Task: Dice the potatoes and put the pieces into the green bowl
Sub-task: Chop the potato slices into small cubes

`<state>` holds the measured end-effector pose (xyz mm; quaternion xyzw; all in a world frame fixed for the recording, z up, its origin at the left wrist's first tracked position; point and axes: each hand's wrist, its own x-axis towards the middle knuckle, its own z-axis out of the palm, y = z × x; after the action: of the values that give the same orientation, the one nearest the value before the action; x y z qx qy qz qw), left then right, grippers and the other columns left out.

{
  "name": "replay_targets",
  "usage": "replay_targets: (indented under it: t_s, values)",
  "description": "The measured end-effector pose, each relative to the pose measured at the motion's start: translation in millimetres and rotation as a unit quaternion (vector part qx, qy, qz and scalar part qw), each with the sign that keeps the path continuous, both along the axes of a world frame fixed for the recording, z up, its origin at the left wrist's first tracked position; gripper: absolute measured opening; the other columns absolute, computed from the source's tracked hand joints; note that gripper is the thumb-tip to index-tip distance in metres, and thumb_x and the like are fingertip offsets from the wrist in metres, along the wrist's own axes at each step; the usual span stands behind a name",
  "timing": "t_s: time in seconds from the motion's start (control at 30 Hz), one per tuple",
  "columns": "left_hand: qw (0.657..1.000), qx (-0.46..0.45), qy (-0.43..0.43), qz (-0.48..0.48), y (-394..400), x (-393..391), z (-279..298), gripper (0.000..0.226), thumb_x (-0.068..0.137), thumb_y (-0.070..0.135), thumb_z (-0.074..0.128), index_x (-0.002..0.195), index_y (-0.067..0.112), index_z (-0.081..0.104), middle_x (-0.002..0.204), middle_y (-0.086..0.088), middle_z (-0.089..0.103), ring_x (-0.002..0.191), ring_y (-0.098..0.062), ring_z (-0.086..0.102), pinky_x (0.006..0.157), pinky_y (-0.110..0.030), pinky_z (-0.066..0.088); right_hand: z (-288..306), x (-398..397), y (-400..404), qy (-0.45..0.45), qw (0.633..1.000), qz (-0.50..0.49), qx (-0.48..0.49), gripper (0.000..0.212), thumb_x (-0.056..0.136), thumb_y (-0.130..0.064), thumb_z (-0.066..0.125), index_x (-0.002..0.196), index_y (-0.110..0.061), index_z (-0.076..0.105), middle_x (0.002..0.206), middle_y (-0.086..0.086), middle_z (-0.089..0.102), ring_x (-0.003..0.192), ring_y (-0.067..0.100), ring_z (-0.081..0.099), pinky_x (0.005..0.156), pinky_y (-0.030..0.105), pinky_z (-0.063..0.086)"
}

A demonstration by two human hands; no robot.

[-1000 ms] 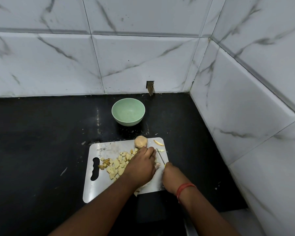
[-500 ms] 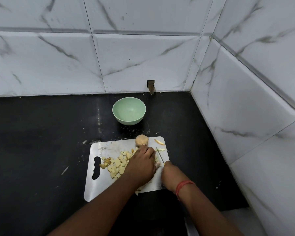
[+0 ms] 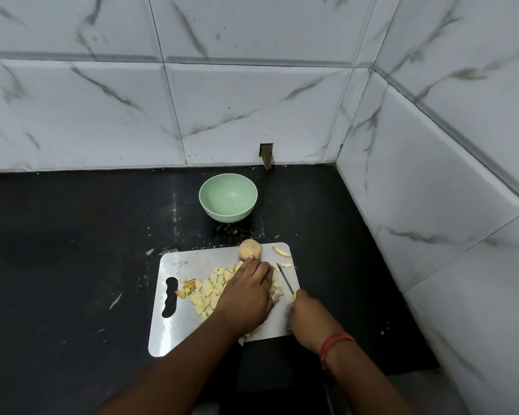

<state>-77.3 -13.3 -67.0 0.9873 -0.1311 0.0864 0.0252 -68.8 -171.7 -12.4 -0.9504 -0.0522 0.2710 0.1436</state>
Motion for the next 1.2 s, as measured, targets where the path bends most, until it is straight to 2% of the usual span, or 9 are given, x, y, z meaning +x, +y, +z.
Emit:
replay_targets:
  t_s: [0.17,0.3,0.43,0.57,0.67,0.77,0.9,1.07,1.2]
  values:
    - [1.0,0.007,0.01,0.008,-0.5,-2.3,1.3,0.061,0.098,0.051,0.04,0.131,0.008,0.066,0.126,-0.004,0.062,0.125,-0.023,0.053,0.121,-0.037,0.019,-0.9,5.1,8.2,-0.001,1.0,0.007,-0.028,0.028,0.096,-0.007,0.04,0.124,-0.007,0.043,0.116,0.014,0.062,0.101,0.025,0.063,0.071,0.027,0.043]
    - [0.999,0.004,0.036,0.007,1.1,-0.9,4.6,0.066,0.103,0.052,0.03,0.147,0.007,0.049,0.145,-0.006,0.049,0.142,-0.026,0.036,0.125,-0.038,0.008,-0.8,5.2,9.2,-0.005,0.999,0.019,-0.034,0.028,0.097,-0.007,0.038,0.124,-0.007,0.042,0.115,0.014,0.061,0.1,0.024,0.063,0.069,0.027,0.041]
    - [0.999,0.001,0.041,0.006,2.8,-0.5,3.9,0.067,0.103,0.052,0.029,0.151,0.008,0.045,0.149,-0.005,0.045,0.144,-0.026,0.032,0.124,-0.036,0.002,-3.8,5.9,9.7,-0.008,0.998,0.034,-0.049,0.03,0.098,-0.008,0.036,0.127,-0.004,0.041,0.116,0.015,0.061,0.101,0.026,0.063,0.058,0.022,0.037]
    - [0.999,-0.009,0.048,0.01,2.1,0.9,3.2,0.064,0.104,0.05,0.034,0.149,0.007,0.047,0.147,-0.005,0.048,0.143,-0.027,0.034,0.123,-0.035,0.003,1.0,5.9,10.7,0.007,0.999,0.044,-0.03,0.03,0.099,-0.012,0.038,0.127,-0.002,0.043,0.121,0.019,0.057,0.111,0.034,0.058,0.078,0.032,0.041]
    - [0.999,0.005,0.046,0.007,1.9,2.8,2.9,0.065,0.102,0.05,0.03,0.145,0.007,0.053,0.142,-0.004,0.052,0.14,-0.027,0.038,0.123,-0.037,0.008,0.0,6.6,16.6,0.008,0.996,0.042,-0.072,0.032,0.098,-0.008,0.038,0.129,-0.002,0.039,0.123,0.016,0.059,0.11,0.025,0.061,0.073,0.027,0.038]
    - [0.999,0.015,0.048,0.008,2.0,3.5,2.7,0.069,0.101,0.051,0.022,0.146,0.007,0.052,0.143,-0.005,0.051,0.14,-0.027,0.038,0.124,-0.039,0.012,0.1,8.7,20.6,0.024,0.997,0.028,-0.071,0.034,0.097,-0.008,0.041,0.13,-0.004,0.039,0.126,0.015,0.058,0.111,0.023,0.061,0.082,0.028,0.044]
    - [0.998,0.018,0.054,0.01,1.2,4.4,2.5,0.064,0.103,0.049,0.03,0.149,0.008,0.048,0.146,-0.005,0.048,0.142,-0.028,0.035,0.126,-0.041,0.011,3.3,8.6,17.0,0.036,0.996,0.039,-0.071,0.033,0.098,-0.009,0.039,0.131,-0.003,0.04,0.125,0.015,0.057,0.112,0.025,0.06,0.088,0.031,0.047]
    - [0.998,0.018,0.059,0.012,1.6,5.0,3.0,0.062,0.104,0.048,0.034,0.149,0.008,0.048,0.146,-0.005,0.047,0.143,-0.029,0.035,0.126,-0.042,0.011,-3.0,0.6,5.8,0.037,0.997,0.037,-0.06,0.029,0.098,-0.009,0.04,0.126,-0.004,0.043,0.119,0.014,0.06,0.106,0.026,0.062,0.074,0.029,0.041]
    - [0.999,-0.002,0.05,0.01,2.8,3.3,0.0,0.063,0.101,0.048,0.033,0.145,0.008,0.053,0.141,-0.005,0.052,0.139,-0.027,0.041,0.125,-0.043,0.018,3.6,-1.2,-2.7,0.031,0.999,0.039,-0.002,0.03,0.098,-0.013,0.04,0.125,-0.003,0.045,0.118,0.017,0.059,0.109,0.033,0.059,0.087,0.037,0.047]
